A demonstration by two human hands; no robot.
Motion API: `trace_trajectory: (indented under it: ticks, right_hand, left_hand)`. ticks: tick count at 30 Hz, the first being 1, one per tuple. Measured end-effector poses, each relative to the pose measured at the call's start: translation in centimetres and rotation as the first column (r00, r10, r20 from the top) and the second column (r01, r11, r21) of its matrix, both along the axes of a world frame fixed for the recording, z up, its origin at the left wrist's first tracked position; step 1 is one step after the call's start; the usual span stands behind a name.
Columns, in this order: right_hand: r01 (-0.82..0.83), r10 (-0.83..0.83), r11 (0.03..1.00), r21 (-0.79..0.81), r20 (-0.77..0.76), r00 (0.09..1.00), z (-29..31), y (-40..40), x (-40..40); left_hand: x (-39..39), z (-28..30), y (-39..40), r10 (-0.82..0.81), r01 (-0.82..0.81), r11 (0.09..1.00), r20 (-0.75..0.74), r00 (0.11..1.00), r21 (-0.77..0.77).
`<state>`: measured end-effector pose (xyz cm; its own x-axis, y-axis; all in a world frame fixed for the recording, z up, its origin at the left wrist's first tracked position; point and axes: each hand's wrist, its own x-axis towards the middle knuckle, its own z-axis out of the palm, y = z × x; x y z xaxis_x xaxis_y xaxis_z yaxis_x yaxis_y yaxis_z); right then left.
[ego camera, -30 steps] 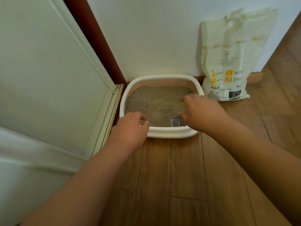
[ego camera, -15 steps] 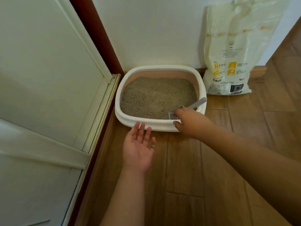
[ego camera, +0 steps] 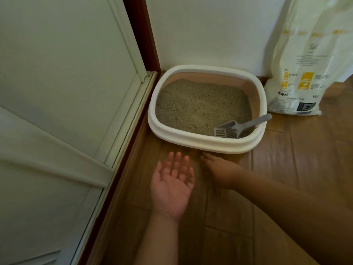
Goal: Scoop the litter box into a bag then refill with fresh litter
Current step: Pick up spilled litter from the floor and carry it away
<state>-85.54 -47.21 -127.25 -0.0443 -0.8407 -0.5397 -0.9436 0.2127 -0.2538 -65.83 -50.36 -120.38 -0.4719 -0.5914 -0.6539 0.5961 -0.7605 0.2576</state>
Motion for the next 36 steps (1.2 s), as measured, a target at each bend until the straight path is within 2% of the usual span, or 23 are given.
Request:
trace_trajectory:
  ticks: [9, 16, 20, 27, 32, 36]
  right_hand:
    - [0.058, -0.053, 0.995, 0.082, -0.064, 0.997, -3.4, -2.3, 1.8]
    - [0.088, -0.085, 0.996, 0.017, -0.111, 0.99, -3.7, -1.2, 1.5]
    - [0.068, -0.076, 0.996, -0.05, -0.187, 0.979, -3.4, -0.8, 1.3]
    - [0.142, -0.136, 0.989, 0.031, -0.15, 0.979, -3.5, -1.0, 0.5]
    - [0.192, -0.196, 0.981, -0.041, -0.128, 0.972, -3.8, -0.4, 0.1]
    - [0.227, -0.234, 0.971, -0.075, -0.105, 0.967, -3.9, 0.2, 0.3]
  left_hand:
    - [-0.9, 0.8, -0.9, -0.027, 0.026, 0.998, -0.016, 1.0, -0.057]
    - [-1.3, 0.4, -0.4, -0.026, 0.024, 0.999, -0.036, 0.999, -0.043]
    - [-1.6, 0.3, -0.3, -0.02, 0.019, 0.999, -0.041, 0.999, -0.031]
    - [-1.8, 0.9, -0.2, 0.005, -0.006, 1.0, -0.06, 0.998, -0.019]
    - [-0.3, 1.2, -0.3, 0.012, -0.014, 0.999, -0.035, 0.999, -0.045]
    - [1.2, 0.8, -0.6, 0.087, -0.089, 0.996, -0.052, 0.995, -0.031]
